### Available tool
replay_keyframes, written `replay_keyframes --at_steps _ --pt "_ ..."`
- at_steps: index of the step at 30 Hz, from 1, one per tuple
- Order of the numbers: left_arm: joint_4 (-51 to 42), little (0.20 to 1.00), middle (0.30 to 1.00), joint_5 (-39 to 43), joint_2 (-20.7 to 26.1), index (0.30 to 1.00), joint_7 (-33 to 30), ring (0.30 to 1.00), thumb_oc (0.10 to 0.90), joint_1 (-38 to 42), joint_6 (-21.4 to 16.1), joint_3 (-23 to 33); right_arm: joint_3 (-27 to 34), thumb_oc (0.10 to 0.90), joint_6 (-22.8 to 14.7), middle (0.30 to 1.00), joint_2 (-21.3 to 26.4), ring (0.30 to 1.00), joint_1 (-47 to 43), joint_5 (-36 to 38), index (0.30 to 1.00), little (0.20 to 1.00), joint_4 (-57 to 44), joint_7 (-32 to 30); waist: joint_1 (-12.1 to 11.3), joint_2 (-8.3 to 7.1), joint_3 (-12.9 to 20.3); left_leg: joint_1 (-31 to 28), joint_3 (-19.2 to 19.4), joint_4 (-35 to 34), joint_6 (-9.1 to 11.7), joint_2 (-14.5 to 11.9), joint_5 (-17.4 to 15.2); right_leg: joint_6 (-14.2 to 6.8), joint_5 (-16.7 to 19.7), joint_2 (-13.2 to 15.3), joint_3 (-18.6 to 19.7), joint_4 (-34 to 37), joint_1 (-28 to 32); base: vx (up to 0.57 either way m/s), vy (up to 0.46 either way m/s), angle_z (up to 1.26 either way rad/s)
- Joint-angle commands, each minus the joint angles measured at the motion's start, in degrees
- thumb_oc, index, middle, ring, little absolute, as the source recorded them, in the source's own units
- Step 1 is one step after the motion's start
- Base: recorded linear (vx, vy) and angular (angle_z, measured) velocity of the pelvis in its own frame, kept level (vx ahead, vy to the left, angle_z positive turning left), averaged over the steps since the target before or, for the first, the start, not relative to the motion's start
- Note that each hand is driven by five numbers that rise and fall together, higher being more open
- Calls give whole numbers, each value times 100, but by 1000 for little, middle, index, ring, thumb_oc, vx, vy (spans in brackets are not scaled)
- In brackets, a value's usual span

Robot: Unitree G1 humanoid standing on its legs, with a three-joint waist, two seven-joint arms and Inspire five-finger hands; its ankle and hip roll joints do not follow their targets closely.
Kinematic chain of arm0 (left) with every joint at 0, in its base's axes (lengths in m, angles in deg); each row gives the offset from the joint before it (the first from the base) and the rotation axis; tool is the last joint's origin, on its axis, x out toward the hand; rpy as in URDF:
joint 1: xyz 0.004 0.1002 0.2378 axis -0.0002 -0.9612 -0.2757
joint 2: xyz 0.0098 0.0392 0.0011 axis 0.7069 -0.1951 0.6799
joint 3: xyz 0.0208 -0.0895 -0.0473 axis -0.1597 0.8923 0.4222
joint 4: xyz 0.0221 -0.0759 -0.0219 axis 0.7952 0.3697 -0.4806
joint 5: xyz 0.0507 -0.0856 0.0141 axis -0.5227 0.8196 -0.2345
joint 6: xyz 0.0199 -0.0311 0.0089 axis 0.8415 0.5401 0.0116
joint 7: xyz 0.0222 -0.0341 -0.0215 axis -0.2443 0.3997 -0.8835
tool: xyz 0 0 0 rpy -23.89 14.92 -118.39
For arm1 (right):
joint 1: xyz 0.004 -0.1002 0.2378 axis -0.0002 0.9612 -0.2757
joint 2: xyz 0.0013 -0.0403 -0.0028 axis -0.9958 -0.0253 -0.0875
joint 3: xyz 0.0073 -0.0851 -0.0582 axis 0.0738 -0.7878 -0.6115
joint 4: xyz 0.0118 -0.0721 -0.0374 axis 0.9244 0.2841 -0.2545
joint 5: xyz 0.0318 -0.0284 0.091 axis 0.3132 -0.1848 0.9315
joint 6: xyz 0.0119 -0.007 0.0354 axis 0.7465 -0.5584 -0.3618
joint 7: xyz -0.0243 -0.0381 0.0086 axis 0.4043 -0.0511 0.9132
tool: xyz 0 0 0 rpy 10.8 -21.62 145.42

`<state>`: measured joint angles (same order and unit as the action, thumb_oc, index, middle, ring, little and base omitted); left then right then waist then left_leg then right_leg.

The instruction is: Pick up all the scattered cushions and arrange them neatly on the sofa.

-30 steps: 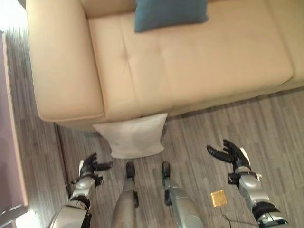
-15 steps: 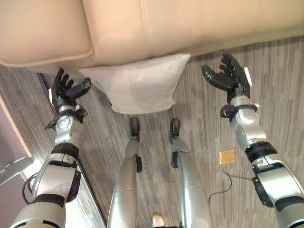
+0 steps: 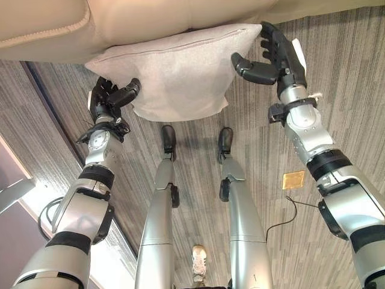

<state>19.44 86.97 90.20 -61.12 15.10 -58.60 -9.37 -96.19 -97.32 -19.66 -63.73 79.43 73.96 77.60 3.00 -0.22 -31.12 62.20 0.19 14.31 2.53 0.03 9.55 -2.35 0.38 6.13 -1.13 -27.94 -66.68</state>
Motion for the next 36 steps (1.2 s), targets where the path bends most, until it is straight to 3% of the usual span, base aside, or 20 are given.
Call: replay_keyframes --at_steps 1,6,12,13,14,15,16,24,28,31,32,36 --pt "47 900 900 -246 -250 900 340 900 800 31 188 -183 -29 800 -343 900 37 900 -187 145 900 900 -286 4 76 187 139 416 -186 1094 205 -369 -1293 -641 -117 126 428 514 -88 34 -51 0" --pt "-85 900 900 -178 -504 900 383 900 800 752 184 -689 -830 800 28 900 -480 900 -649 -2 900 900 444 358 11 238 135 629 -266 1120 205 -334 -1256 -599 -185 100 384 399 -325 36 -52 2" --pt "-344 900 900 -175 -791 900 436 900 800 1362 162 -1157 -1251 800 321 900 -844 900 -919 -353 900 900 1150 474 -52 349 133 712 -330 964 223 -284 -1127 -607 -181 112 343 442 -415 4 -4 1" --pt "-343 822 822 -175 -791 822 436 822 748 1364 163 -1158 -1250 800 320 900 -845 900 -922 -352 900 900 1154 474 -52 349 133 712 -330 962 224 -284 -1125 -607 -180 112 342 444 -415 4 4 4" --pt "-407 585 585 -216 -796 585 428 585 590 1424 142 -1210 -1273 800 331 900 -892 900 -950 -376 900 900 1149 472 -58 362 133 694 -331 910 225 -278 -1106 -601 -175 106 337 459 -412 10 -1 4" --pt "-482 300 300 -295 -823 300 420 300 400 1529 103 -1299 -1310 563 317 545 -989 545 -999 -405 545 545 1103 483 -68 373 133 669 -337 836 229 -270 -1061 -607 -158 101 332 486 -393 0 0 0" --pt "-483 300 300 -296 -823 300 418 300 400 1528 103 -1299 -1309 400 317 300 -990 300 -999 -406 300 300 1104 483 -68 372 133 667 -337 833 229 -270 -1059 -607 -158 102 332 487 -392 0 0 0" --pt "-1204 300 300 -104 -1240 300 359 300 400 1256 -122 -1183 -1053 400 76 300 -1388 300 -943 -160 300 300 529 344 -112 393 137 374 -318 494 278 -245 -974 -606 -96 51 324 704 -152 0 0 0" --pt "-2055 300 300 -92 -1276 300 359 300 400 789 -258 -1166 -733 400 -122 300 -1229 300 -645 -368 300 300 -246 84 -60 335 133 115 -247 66 353 -216 -616 -623 191 30 242 1155 156 -52 -7 1" --pt "-2576 300 300 83 -1381 300 429 300 400 279 -309 -934 -317 400 -271 300 -1104 300 -165 -556 300 300 -858 -120 -29 275 143 -274 -235 -230 406 -196 -537 -628 216 -23 177 1326 513 -2 -1 1" --pt "-2991 300 300 51 -1438 300 484 300 400 -177 -330 -806 -67 400 -294 300 -1019 300 291 -906 300 300 -1307 -274 14 231 201 -567 -218 -392 439 -182 -503 -633 243 -41 112 1453 799 0 0 0" --pt "-3536 300 300 -278 -1369 300 566 300 400 -864 -367 -758 449 400 -356 300 -962 300 1190 -1157 300 300 -1898 -352 76 153 290 -1114 -219 -594 453 -188 -497 -640 304 -35 66 1674 1337 0 0 0"
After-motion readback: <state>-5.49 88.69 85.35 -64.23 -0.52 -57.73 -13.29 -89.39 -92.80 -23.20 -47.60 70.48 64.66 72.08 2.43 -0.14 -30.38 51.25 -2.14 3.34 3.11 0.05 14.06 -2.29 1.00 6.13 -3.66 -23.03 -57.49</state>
